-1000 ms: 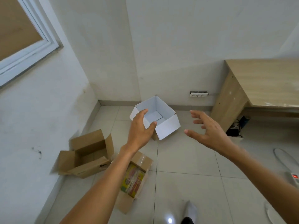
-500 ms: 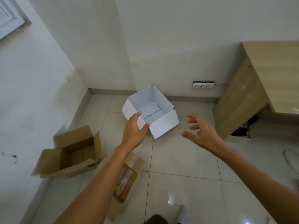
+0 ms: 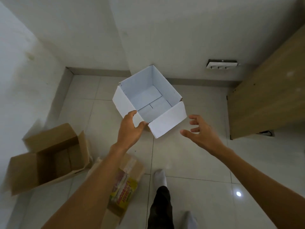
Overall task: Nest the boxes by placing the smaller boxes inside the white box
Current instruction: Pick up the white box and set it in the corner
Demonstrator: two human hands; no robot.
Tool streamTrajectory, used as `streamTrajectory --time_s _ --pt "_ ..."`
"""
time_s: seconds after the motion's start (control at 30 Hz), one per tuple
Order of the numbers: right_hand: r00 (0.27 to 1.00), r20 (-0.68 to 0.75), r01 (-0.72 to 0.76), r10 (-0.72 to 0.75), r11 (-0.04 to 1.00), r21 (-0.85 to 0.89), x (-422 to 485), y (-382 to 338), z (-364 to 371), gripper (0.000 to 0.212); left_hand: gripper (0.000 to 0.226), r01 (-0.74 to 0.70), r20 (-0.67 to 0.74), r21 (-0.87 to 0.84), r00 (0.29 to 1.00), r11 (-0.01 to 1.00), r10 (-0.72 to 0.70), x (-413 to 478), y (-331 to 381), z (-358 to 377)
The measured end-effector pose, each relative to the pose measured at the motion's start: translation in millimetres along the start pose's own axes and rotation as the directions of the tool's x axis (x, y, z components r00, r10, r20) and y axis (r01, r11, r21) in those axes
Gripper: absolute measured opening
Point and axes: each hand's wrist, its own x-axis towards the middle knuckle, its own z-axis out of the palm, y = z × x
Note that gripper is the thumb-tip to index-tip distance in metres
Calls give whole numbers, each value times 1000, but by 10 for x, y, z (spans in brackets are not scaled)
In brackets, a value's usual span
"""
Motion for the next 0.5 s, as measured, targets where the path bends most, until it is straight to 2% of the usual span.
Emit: streamTrajectory --time_s 0.3,0.5 --pt "994 33 -105 104 993 46 1126 446 485 69 56 77 59 50 995 996 -80 1026 -649 580" --pt "984 50 -178 174 978 110 1859 869 826 69 58 103 69 151 991 983 -114 1515 -1203 1008"
